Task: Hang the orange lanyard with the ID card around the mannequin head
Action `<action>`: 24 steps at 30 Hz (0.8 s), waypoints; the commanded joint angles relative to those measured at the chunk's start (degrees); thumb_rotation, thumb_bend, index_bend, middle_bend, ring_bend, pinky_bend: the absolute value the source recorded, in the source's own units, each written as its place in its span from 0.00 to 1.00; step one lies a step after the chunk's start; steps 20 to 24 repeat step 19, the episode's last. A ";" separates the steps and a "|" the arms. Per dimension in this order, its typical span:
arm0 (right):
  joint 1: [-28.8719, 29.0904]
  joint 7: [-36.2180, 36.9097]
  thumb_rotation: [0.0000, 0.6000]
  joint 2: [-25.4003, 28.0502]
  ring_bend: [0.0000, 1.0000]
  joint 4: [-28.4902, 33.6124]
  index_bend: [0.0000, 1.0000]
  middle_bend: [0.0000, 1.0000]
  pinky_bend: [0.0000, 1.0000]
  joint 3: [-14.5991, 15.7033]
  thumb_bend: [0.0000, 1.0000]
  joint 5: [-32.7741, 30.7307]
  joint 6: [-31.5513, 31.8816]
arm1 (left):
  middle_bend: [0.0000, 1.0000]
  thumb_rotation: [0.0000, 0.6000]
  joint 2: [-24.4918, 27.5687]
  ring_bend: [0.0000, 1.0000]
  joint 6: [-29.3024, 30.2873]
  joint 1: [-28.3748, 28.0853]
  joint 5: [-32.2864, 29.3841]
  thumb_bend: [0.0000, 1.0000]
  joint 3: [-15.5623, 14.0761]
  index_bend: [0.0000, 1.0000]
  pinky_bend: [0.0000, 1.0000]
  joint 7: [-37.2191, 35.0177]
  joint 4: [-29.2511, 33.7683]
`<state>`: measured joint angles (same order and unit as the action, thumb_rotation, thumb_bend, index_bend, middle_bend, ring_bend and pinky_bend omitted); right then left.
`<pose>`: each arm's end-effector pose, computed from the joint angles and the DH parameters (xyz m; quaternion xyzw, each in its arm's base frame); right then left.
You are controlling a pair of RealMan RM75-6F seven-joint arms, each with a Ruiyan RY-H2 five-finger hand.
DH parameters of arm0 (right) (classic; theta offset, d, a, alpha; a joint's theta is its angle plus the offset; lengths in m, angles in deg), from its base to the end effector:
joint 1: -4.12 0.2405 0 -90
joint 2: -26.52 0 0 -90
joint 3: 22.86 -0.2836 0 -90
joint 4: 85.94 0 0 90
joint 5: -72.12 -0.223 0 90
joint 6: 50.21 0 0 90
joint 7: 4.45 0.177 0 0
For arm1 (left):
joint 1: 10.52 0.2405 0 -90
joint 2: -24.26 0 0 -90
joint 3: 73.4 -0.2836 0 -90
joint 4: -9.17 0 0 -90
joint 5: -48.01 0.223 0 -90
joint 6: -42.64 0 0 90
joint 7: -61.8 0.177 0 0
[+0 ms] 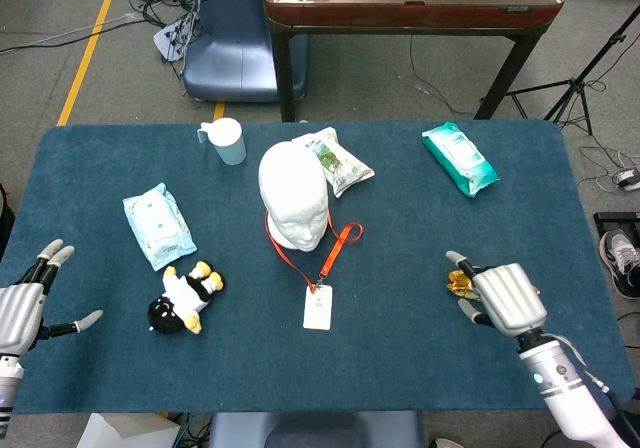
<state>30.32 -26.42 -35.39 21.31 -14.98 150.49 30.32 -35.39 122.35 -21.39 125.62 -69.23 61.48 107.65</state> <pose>-0.2474 -0.2721 0.1144 0.7232 -0.3108 0.3289 0.5218 -0.3255 0.2543 0.1727 -0.5794 -0.4212 -0.3878 0.5800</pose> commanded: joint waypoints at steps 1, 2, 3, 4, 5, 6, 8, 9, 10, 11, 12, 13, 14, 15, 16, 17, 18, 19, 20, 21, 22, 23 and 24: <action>-2.93 2.73 1.00 1.41 0.40 -2.56 0.21 0.45 0.68 -1.34 0.29 -0.43 2.35 | 0.04 0.66 -0.68 0.19 0.74 0.64 -0.02 0.07 -0.11 0.00 0.39 0.18 -0.59; -3.50 3.15 1.00 1.40 0.37 -3.15 0.21 0.43 0.65 -1.70 0.29 -0.61 2.81 | 0.04 0.67 -0.87 0.19 0.98 0.84 0.05 0.07 -0.16 0.00 0.38 0.22 -0.76; -4.07 3.44 1.00 1.29 0.34 -3.80 0.21 0.41 0.61 -2.08 0.29 -0.79 3.33 | 0.04 0.70 -1.16 0.19 1.31 1.07 0.26 0.07 -0.27 0.00 0.38 0.27 -1.04; -4.84 3.86 1.00 1.03 0.33 -4.64 0.21 0.41 0.59 -2.52 0.29 -0.85 4.02 | 0.04 0.73 -1.60 0.19 1.90 1.45 0.61 0.07 -0.44 0.00 0.37 0.42 -1.51; -5.40 4.31 1.00 0.78 0.32 -5.26 0.21 0.40 0.57 -2.86 0.29 -0.75 4.60 | 0.05 0.78 -1.94 0.19 2.34 1.73 0.84 0.07 -0.55 0.00 0.37 0.53 -1.84; -5.96 4.65 1.00 0.52 0.31 -5.89 0.21 0.40 0.56 -3.16 0.29 -0.72 5.10 | 0.05 0.82 -2.31 0.19 2.78 2.03 1.08 0.07 -0.69 0.00 0.37 0.52 -2.13; -7.10 5.22 1.00 0.00 0.31 -7.15 0.21 0.40 0.55 -3.71 0.29 -0.71 5.84 | 0.05 0.83 -3.00 0.19 3.61 2.72 1.47 0.07 -0.98 0.00 0.37 0.38 -2.54; -7.54 5.57 1.00 -0.17 0.31 -7.53 0.21 0.40 0.55 -3.91 0.29 -0.71 6.02 | 0.05 0.84 -3.16 0.19 3.89 2.99 1.65 0.07 -1.11 0.00 0.37 0.36 -2.56; -8.07 6.11 1.00 -0.31 0.31 -7.85 0.21 0.40 0.55 -4.16 0.29 -0.74 6.12 | 0.05 0.84 -3.34 0.19 4.42 3.35 1.97 0.07 -1.25 0.00 0.36 0.47 -2.58; -8.42 6.38 1.00 -0.37 0.31 -8.01 0.21 0.40 0.55 -4.34 0.29 -0.76 6.17 | 0.05 0.85 -3.47 0.19 4.80 3.60 2.21 0.07 -1.35 0.00 0.36 0.68 -2.59; -8.77 6.58 1.00 -0.40 0.31 -8.12 0.21 0.40 0.55 -4.51 0.29 -0.75 6.23 | 0.05 0.86 -3.54 0.19 5.16 3.85 2.42 0.07 -1.45 0.00 0.36 0.94 -2.51; -9.22 6.69 1.00 -0.42 0.31 -8.16 0.21 0.40 0.55 -4.73 0.29 -0.79 6.31 | 0.05 0.86 -3.60 0.19 5.61 4.19 2.67 0.07 -1.57 0.00 0.36 1.20 -2.30; -9.53 6.71 1.00 -0.43 0.31 -8.12 0.21 0.40 0.55 -4.90 0.29 -0.84 6.33 | 0.05 0.86 -3.62 0.19 5.91 4.42 2.82 0.07 -1.65 0.00 0.36 1.34 -2.10; -9.81 6.72 1.00 -0.39 0.31 -8.04 0.21 0.40 0.55 -5.00 0.29 -0.94 6.22 | 0.05 0.86 -3.61 0.19 6.13 4.64 2.92 0.07 -1.74 0.00 0.36 1.47 -1.91; -10.14 6.73 1.00 -0.27 0.31 -7.91 0.21 0.40 0.55 -5.15 0.29 -1.12 5.98 | 0.05 0.86 -3.61 0.19 6.37 4.92 3.04 0.07 -1.86 0.00 0.36 1.66 -1.69; -10.36 6.72 1.00 -0.18 0.31 -7.87 0.21 0.40 0.55 -5.28 0.29 -1.17 5.84 | 0.05 0.87 -3.62 0.19 6.49 5.10 3.10 0.07 -1.94 0.00 0.36 1.82 -1.55; -10.55 6.73 1.00 -0.13 0.31 -7.92 0.21 0.40 0.55 -5.43 0.29 -1.19 5.71 | 0.05 0.86 -3.66 0.19 6.57 5.25 3.14 0.07 -2.01 0.00 0.36 2.00 -1.45; -10.78 6.73 1.00 -0.07 0.31 -7.95 0.21 0.40 0.55 -5.57 0.28 -1.17 5.48 | 0.05 0.86 -3.73 0.19 6.63 5.41 3.19 0.07 -2.08 0.00 0.36 2.28 -1.33; -10.78 6.73 1.00 -0.07 0.31 -7.95 0.21 0.40 0.55 -5.57 0.28 -1.17 5.48 | 0.05 0.86 -3.73 0.19 6.63 5.41 3.19 0.07 -2.08 0.00 0.36 2.28 -1.33; -10.78 6.73 1.00 -0.07 0.31 -7.95 0.21 0.40 0.55 -5.57 0.28 -1.17 5.48 | 0.05 0.86 -3.73 0.19 6.63 5.41 3.19 0.07 -2.08 0.00 0.36 2.28 -1.33; -10.78 6.73 1.00 -0.07 0.31 -7.95 0.21 0.40 0.55 -5.57 0.28 -1.17 5.48 | 0.05 0.86 -3.73 0.19 6.63 5.41 3.19 0.07 -2.08 0.00 0.36 2.28 -1.33; -10.78 6.73 1.00 -0.07 0.31 -7.95 0.21 0.40 0.55 -5.57 0.28 -1.17 5.48 | 0.05 0.86 -3.73 0.19 6.63 5.41 3.19 0.07 -2.08 0.00 0.36 2.28 -1.33; -10.78 6.73 1.00 -0.07 0.31 -7.95 0.21 0.40 0.55 -5.57 0.28 -1.17 5.48 | 0.05 0.86 -3.73 0.19 6.63 5.41 3.19 0.07 -2.08 0.00 0.36 2.28 -1.33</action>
